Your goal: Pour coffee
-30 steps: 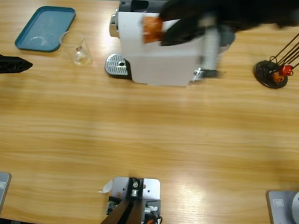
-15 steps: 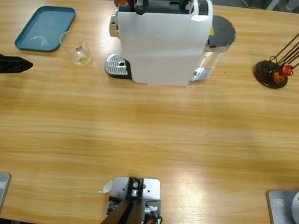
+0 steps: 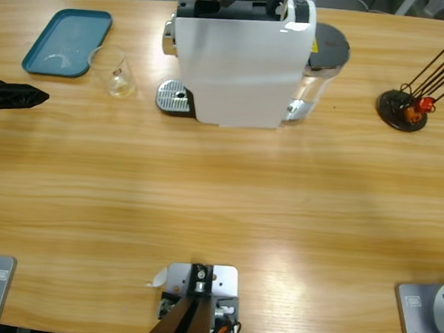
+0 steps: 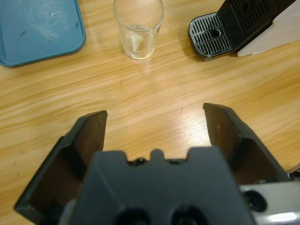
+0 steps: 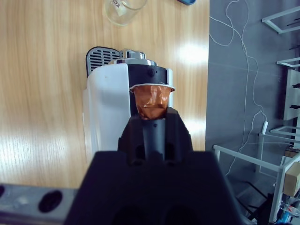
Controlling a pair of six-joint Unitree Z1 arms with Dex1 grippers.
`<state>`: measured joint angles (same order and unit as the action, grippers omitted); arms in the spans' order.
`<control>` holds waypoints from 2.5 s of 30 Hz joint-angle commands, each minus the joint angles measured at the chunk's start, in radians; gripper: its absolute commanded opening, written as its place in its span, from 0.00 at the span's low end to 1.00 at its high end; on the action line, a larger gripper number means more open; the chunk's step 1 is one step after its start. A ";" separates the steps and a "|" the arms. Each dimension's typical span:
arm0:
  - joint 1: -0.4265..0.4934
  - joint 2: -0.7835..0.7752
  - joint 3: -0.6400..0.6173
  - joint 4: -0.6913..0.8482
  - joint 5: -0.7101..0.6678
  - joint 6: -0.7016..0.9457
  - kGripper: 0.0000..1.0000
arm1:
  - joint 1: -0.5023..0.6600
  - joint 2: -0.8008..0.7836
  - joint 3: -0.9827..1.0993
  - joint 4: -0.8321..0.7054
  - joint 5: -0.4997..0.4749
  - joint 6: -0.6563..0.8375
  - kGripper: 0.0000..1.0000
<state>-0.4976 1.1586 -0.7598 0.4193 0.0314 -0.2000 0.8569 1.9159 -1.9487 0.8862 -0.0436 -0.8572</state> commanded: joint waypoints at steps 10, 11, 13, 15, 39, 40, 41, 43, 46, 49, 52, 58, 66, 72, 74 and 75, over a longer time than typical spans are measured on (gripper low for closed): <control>-0.007 0.026 0.034 -0.010 -0.013 0.016 0.89 | -0.012 0.109 -0.034 0.020 0.017 -0.010 0.00; -0.007 0.026 0.034 -0.010 -0.013 0.016 0.89 | -0.012 0.112 -0.037 0.021 0.019 -0.010 0.00; -0.007 0.024 0.034 -0.010 -0.013 0.016 0.89 | -0.012 0.117 -0.040 0.021 0.019 -0.007 0.00; -0.007 0.024 0.034 -0.010 -0.013 0.016 0.89 | -0.012 0.119 -0.041 0.022 0.019 -0.006 0.00; -0.006 0.027 0.035 -0.010 -0.013 0.016 0.89 | -0.042 0.087 -0.027 0.046 0.012 -0.006 0.00; -0.007 0.027 0.035 -0.010 -0.013 0.016 0.89 | -0.041 0.089 -0.027 0.046 0.013 -0.006 0.00; -0.007 0.027 0.036 -0.010 -0.013 0.016 0.89 | -0.041 0.092 -0.027 0.047 0.014 -0.006 0.00; -0.006 0.027 0.036 -0.010 -0.012 0.016 0.89 | -0.039 0.096 -0.027 0.047 0.016 -0.006 0.00; -0.007 0.027 0.036 -0.010 -0.012 0.016 0.89 | -0.036 0.104 -0.030 0.046 0.018 -0.006 0.00; -0.006 0.026 0.036 -0.010 -0.012 0.016 0.89 | -0.035 0.110 -0.032 0.046 0.021 -0.005 0.00; -0.007 0.027 0.036 -0.010 -0.012 0.016 0.89 | -0.035 0.114 -0.032 0.047 0.025 -0.002 0.00; -0.006 0.028 0.035 -0.011 -0.013 0.016 0.89 | -0.033 0.114 -0.038 0.053 0.032 0.018 0.00; -0.006 0.027 0.036 -0.011 -0.013 0.016 0.89 | -0.032 0.120 -0.039 0.060 0.033 0.026 0.00; -0.006 0.029 0.035 -0.011 -0.013 0.016 0.89 | -0.032 0.132 -0.049 0.060 0.035 0.036 0.13; -0.007 0.029 0.035 -0.011 -0.013 0.016 0.89 | -0.032 0.137 -0.052 0.060 0.037 0.036 0.13; -0.007 0.030 0.035 -0.011 -0.013 0.016 0.89 | -0.032 0.139 -0.054 0.060 0.040 0.036 0.13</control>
<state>-0.4976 1.1586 -0.7598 0.4191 0.0314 -0.2000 0.8247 1.9829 -1.9970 0.9335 -0.0243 -0.8355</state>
